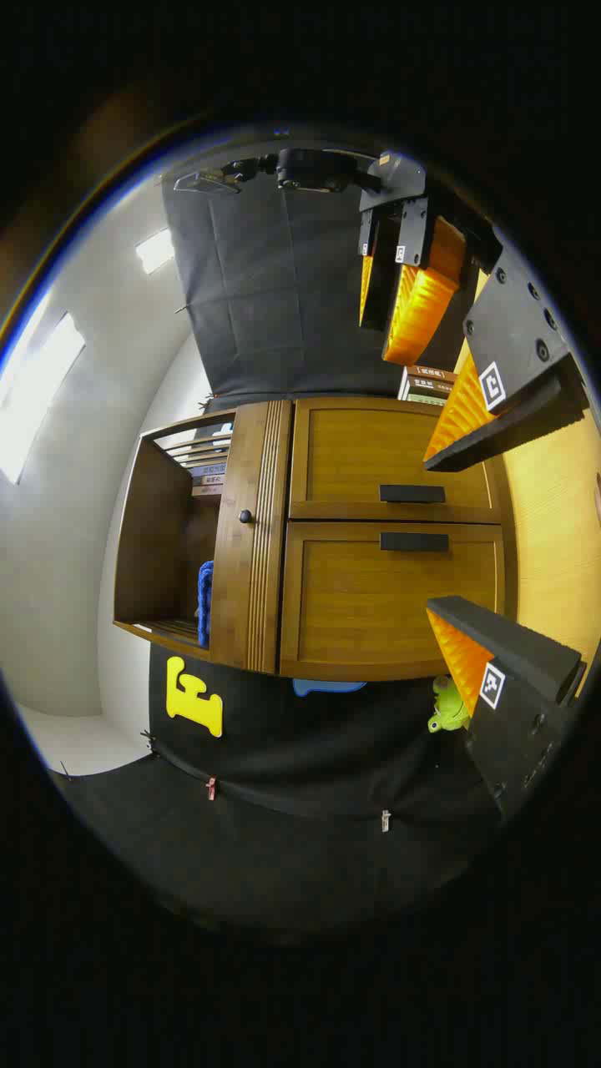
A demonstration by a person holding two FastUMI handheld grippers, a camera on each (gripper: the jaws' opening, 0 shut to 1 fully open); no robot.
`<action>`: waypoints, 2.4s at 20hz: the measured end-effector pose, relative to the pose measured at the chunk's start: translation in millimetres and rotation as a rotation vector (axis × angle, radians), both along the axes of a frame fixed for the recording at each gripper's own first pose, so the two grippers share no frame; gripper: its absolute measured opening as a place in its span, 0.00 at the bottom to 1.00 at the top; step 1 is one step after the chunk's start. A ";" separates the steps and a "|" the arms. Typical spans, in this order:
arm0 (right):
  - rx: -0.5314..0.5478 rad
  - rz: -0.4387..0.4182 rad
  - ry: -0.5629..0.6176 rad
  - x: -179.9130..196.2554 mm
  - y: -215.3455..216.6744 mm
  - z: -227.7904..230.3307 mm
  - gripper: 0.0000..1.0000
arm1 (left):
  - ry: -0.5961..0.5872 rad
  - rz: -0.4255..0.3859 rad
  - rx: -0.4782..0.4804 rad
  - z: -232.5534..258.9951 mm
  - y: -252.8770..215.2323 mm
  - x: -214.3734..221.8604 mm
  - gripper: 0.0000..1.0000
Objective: Open the right door of the double-door shoe cabinet with the right hand, and open the left door with the left hand.
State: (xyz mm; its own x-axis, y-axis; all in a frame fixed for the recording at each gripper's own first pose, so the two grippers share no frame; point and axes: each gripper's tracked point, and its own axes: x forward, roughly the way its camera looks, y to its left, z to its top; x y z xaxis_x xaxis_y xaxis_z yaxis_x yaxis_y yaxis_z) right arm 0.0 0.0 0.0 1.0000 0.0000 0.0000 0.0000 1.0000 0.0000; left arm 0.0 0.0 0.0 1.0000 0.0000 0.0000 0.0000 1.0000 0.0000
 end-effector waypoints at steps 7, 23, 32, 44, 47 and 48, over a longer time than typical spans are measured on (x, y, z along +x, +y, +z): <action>0.028 0.014 0.018 5.3 -1.6 -7.3 0.96 | -0.003 -0.034 0.017 -4.1 -13.1 6.4 0.94; 0.018 0.029 0.049 46.6 8.9 -33.2 0.93 | 0.009 -0.068 0.016 -13.0 -3.7 7.0 0.94; 0.014 -0.028 0.085 113.2 10.0 -66.7 0.90 | 0.031 -0.052 0.008 -30.1 13.2 4.1 0.94; 0.043 -0.160 0.126 204.0 -23.5 -122.5 0.83 | 0.041 -0.009 -0.011 -29.8 21.0 0.0 0.94; 0.020 -0.190 0.124 221.0 -30.3 -130.0 0.84 | 0.046 0.001 -0.017 -31.1 21.7 0.0 0.94; 0.014 -0.199 0.123 230.3 -32.9 -133.8 0.83 | 0.049 0.003 -0.019 -32.1 21.7 -0.4 0.94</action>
State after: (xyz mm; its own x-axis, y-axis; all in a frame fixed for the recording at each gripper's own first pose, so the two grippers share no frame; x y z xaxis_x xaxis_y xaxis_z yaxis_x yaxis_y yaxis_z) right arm 230.3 -32.9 -133.8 0.9727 -0.1967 -0.1233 0.1984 0.9801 0.0019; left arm -0.4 21.7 -32.1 0.9988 0.0026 -0.0489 -0.0035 0.9998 -0.0185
